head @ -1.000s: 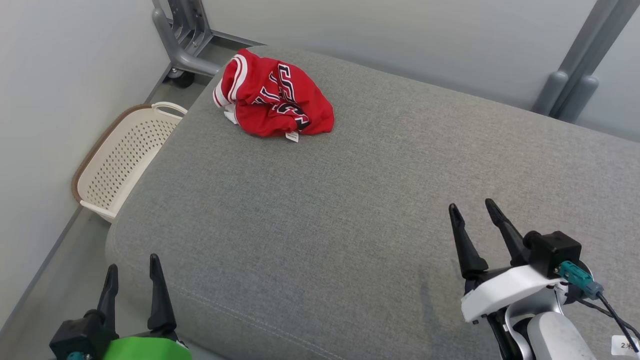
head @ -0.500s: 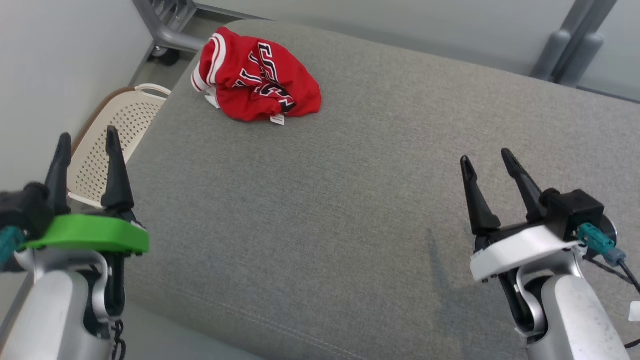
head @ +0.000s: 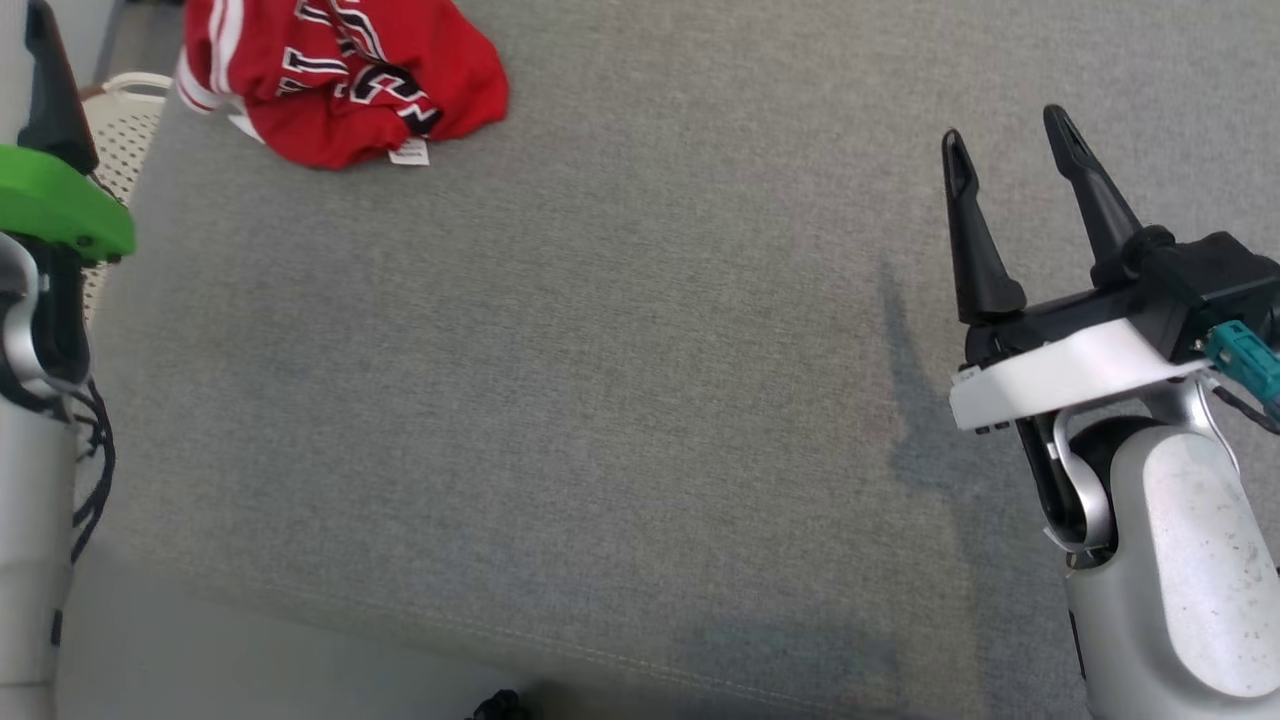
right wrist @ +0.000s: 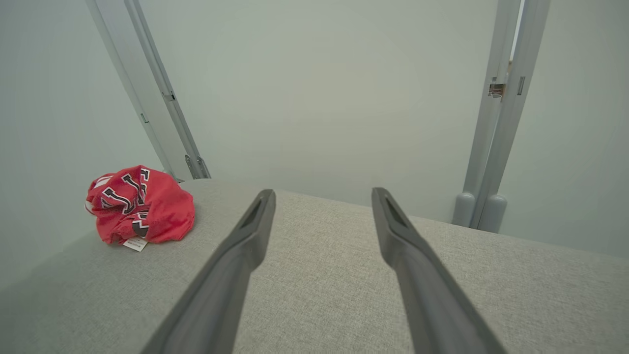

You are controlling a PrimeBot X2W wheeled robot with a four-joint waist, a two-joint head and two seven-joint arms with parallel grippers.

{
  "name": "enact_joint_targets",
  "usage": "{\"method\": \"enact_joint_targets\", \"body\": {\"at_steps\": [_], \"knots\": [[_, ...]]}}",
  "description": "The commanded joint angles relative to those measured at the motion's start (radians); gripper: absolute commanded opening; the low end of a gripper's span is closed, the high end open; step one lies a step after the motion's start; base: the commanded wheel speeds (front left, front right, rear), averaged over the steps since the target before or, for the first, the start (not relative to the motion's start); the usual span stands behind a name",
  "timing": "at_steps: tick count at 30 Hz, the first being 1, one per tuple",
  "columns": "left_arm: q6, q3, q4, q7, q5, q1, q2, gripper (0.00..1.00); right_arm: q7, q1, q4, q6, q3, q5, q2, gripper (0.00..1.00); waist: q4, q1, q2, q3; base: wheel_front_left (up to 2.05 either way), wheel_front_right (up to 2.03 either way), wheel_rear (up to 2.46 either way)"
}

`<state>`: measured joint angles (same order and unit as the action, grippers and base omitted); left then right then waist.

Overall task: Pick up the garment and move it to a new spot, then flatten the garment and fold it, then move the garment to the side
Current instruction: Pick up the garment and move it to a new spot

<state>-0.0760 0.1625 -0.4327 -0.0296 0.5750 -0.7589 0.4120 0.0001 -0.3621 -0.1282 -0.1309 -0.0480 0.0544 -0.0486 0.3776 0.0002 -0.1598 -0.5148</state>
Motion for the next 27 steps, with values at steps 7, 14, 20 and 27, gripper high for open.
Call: {"method": "enact_joint_targets", "body": {"at_steps": [7, 14, 20, 27], "knots": [[0.038, -0.005, -0.243, 0.059, 0.037, -0.177, 0.01, 1.0, 0.039, -0.057, -0.073, 0.0, -0.003, -0.049, -0.004, 1.0, -0.164, -0.0002, -0.0002, -0.221, 0.0, 0.0, 0.0], [0.055, -0.017, -0.41, 0.064, 0.054, -0.26, 0.031, 1.0, 0.065, -0.051, -0.139, 0.0, 0.015, -0.074, -0.006, 1.0, -0.192, -0.0002, -0.0002, -0.281, 0.0, 0.0, 0.0], [0.07, -0.013, -0.504, 0.045, 0.055, -0.306, 0.04, 1.0, 0.071, -0.054, -0.16, 0.0, 0.007, -0.069, -0.011, 1.0, -0.21, -0.0002, -0.0002, -0.306, 0.0, 0.0, 0.0], [0.073, -0.01, -0.572, 0.007, 0.051, -0.34, 0.036, 0.0, 0.066, -0.058, -0.166, 0.0, 0.007, -0.068, -0.011, 1.0, -0.22, -0.0002, -0.0002, -0.311, 0.0, 0.0, 0.0]]}}
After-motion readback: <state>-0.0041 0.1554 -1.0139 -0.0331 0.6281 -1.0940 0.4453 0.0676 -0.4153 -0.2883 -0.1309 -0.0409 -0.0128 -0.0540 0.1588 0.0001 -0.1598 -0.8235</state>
